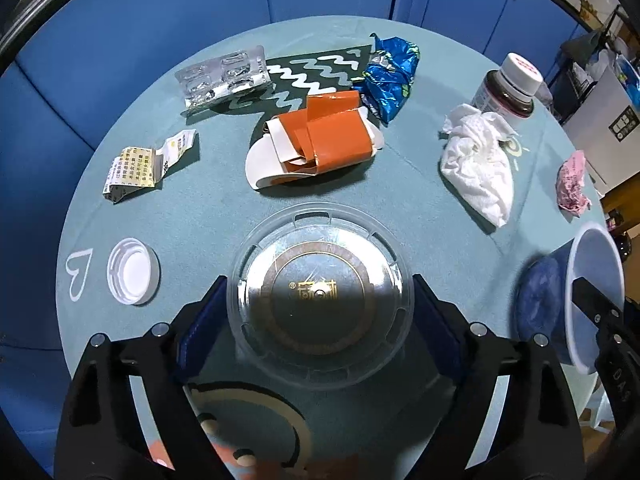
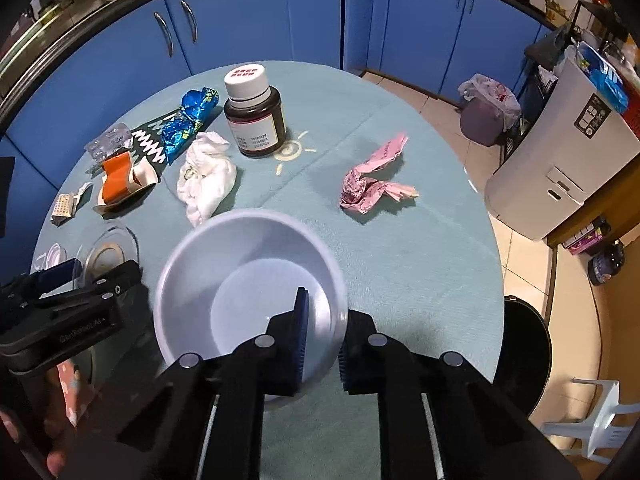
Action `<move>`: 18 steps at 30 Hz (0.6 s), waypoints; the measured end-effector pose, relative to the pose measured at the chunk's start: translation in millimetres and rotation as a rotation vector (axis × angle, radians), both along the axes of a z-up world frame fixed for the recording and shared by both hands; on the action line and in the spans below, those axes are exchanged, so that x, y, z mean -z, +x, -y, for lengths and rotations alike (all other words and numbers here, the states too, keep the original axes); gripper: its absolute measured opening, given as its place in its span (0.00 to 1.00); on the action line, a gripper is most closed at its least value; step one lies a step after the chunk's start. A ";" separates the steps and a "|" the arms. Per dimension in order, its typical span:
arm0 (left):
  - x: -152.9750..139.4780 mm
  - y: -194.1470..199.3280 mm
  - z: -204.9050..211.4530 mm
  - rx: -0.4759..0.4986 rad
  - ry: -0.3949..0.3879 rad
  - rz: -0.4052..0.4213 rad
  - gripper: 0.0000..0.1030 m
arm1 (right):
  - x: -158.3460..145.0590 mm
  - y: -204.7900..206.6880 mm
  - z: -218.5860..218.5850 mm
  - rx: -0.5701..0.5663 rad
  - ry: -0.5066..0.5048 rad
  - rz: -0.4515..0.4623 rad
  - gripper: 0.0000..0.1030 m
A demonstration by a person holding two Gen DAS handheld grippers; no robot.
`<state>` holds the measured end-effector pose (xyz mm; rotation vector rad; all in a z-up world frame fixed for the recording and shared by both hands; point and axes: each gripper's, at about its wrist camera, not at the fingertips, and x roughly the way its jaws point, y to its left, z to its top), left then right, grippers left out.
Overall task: Collect trash
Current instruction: 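Grasp the clear plastic lid with the left tool while the right tool grips the white bowl rim, then carry the lid and bowl in both tools over the black trash bin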
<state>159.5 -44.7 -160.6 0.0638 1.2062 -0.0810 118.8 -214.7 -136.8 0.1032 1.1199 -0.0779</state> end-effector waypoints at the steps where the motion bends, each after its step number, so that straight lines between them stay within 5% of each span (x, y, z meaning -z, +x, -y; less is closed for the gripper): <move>1: -2.1 -1.8 1.0 0.001 0.007 0.009 0.83 | -0.9 -0.9 -0.8 -0.005 0.002 0.001 0.09; 18: -47.2 -30.8 25.7 0.041 0.016 0.124 0.83 | -33.1 -25.2 19.0 0.027 -0.007 0.087 0.07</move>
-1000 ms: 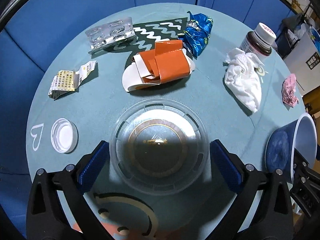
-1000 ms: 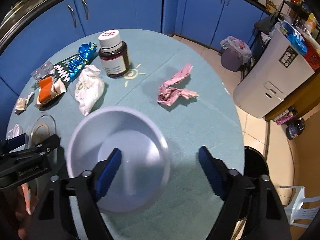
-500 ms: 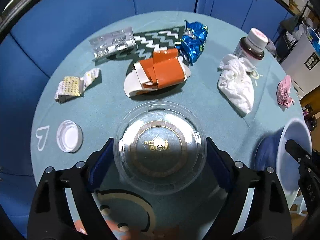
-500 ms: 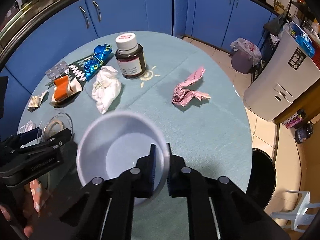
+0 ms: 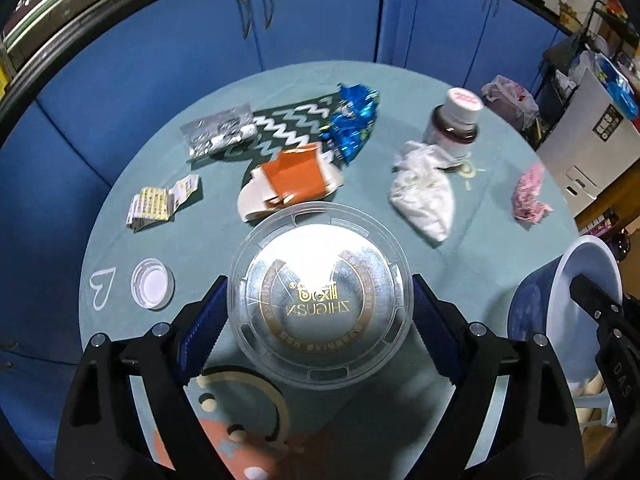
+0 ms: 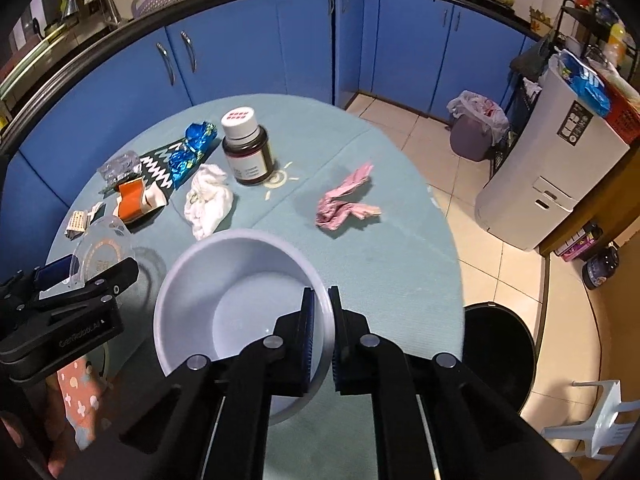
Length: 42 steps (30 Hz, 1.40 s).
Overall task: Collect trash
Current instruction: 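Carry the lid and bowl in both tools over the black trash bin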
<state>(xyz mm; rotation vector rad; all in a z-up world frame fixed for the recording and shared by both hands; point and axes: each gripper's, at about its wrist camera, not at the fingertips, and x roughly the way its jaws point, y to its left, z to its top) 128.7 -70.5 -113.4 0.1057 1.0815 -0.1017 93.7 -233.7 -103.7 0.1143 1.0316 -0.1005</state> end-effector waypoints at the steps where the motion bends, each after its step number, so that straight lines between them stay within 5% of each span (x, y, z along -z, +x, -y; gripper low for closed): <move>1: -1.4 -1.3 3.3 0.004 0.002 0.006 0.83 | -1.8 -2.3 3.1 0.005 0.000 0.005 0.07; 42: -30.8 -52.6 214.1 0.313 0.104 0.127 0.83 | -7.9 -89.0 182.8 0.277 0.057 0.100 0.07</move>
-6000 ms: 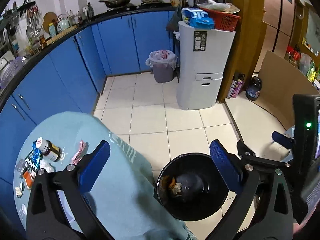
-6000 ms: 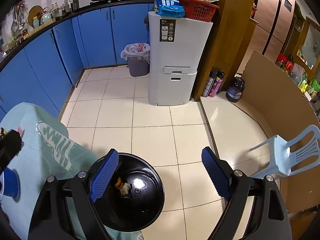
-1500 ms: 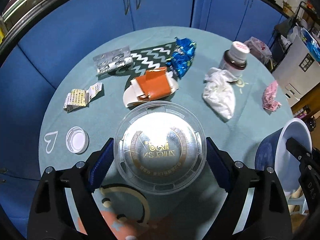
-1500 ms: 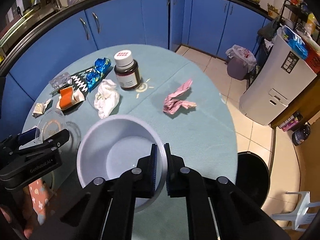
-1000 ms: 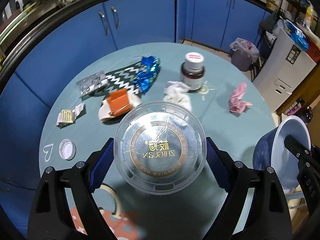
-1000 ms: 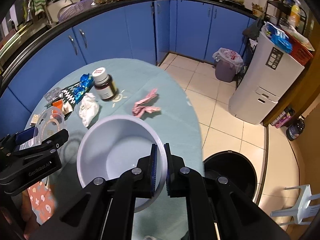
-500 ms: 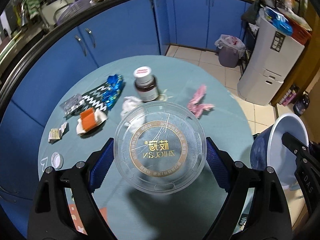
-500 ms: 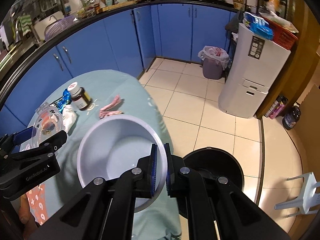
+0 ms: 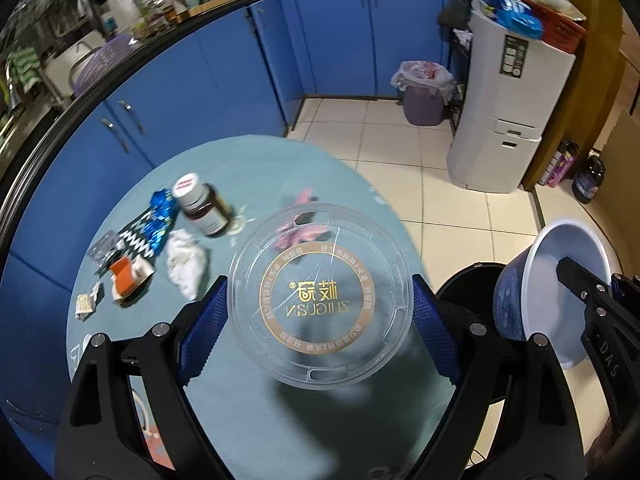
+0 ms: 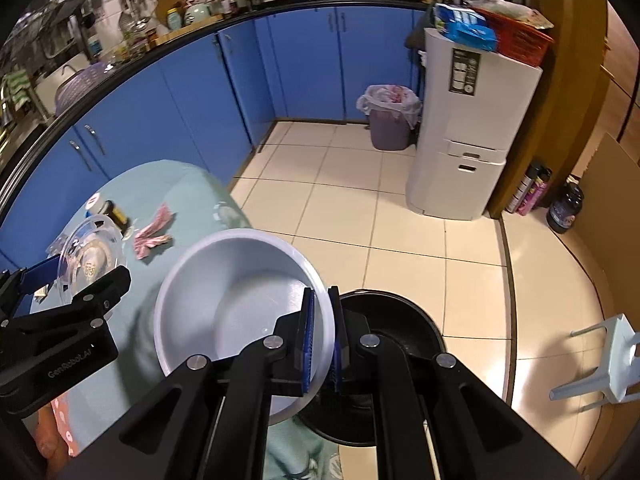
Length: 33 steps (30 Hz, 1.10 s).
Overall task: Collect trash
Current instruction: 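Carry the lid and bowl in both tools over the black trash bin, then open the right tool dropping the bowl while the left tool drops the lid into the bin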
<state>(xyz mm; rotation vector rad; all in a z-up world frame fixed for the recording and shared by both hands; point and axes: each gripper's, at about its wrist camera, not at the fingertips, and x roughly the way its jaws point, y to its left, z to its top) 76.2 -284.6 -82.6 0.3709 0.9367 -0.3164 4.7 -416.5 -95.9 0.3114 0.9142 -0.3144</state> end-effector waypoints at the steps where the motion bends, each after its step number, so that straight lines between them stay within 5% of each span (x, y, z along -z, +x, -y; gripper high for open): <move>1: 0.5 -0.7 4.7 0.008 0.000 -0.002 0.83 | 1.8 -2.0 5.3 0.010 0.002 -0.002 0.07; 15: 4.3 -11.3 61.6 0.092 0.001 0.002 0.83 | 15.3 -14.2 53.3 0.101 0.011 -0.027 0.07; 30: 10.4 -10.8 74.2 0.109 0.013 -0.011 0.83 | 36.0 -14.7 67.3 0.141 0.005 -0.097 0.08; 32: 10.3 -10.9 75.1 0.109 0.015 -0.006 0.84 | 37.0 -14.5 67.4 0.139 0.009 -0.098 0.21; 33: 10.3 -10.9 74.8 0.109 0.016 -0.004 0.84 | 36.7 -14.2 67.4 0.139 0.003 -0.099 0.49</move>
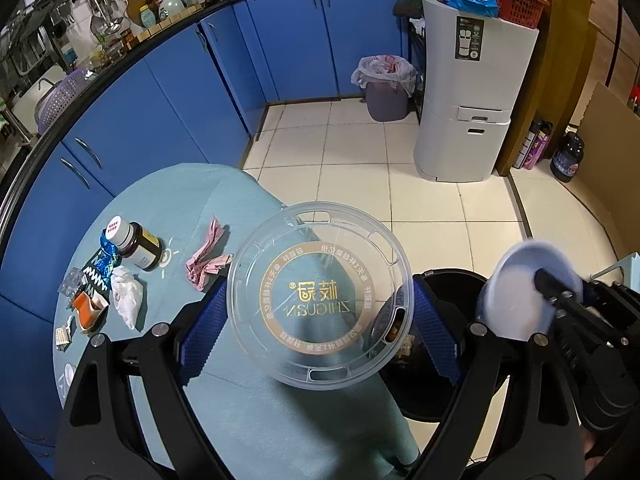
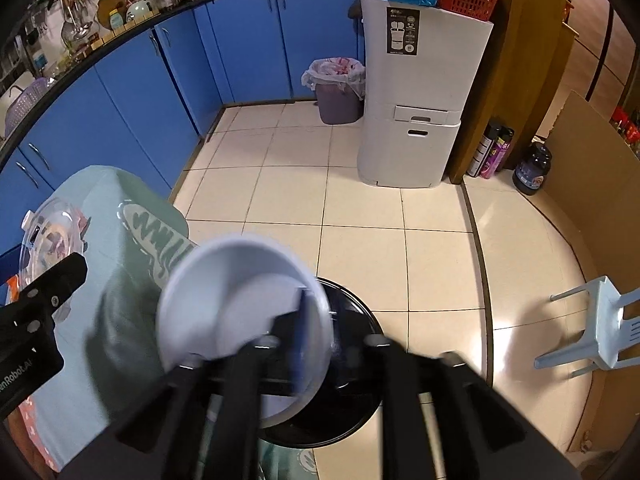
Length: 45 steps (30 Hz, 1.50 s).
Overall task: Collect trash
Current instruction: 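Open the right tool dropping the bowl while the left tool drops the lid into the bin, then move both open tools back over the table toward the remaining items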
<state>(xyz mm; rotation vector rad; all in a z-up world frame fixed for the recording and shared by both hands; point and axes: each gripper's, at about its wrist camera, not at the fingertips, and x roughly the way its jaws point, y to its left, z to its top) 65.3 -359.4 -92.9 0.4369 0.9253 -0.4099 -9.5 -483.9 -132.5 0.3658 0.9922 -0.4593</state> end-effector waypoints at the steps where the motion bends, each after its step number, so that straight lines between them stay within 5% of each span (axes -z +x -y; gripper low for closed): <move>1: 0.2 -0.1 0.5 -0.001 0.000 0.000 0.84 | -2.0 -0.6 -1.0 -0.003 -0.011 0.013 0.70; 24: -1.6 -9.2 19.6 0.071 -0.004 0.004 0.84 | -14.5 -19.8 20.7 0.105 -0.070 0.054 0.70; 36: -12.9 -21.2 29.4 0.124 -0.057 0.033 0.97 | -16.4 -28.0 37.4 0.182 -0.094 0.055 0.70; 45: -18.7 -21.1 20.8 0.098 -0.078 0.040 0.97 | -18.3 -29.0 33.5 0.174 -0.089 0.059 0.70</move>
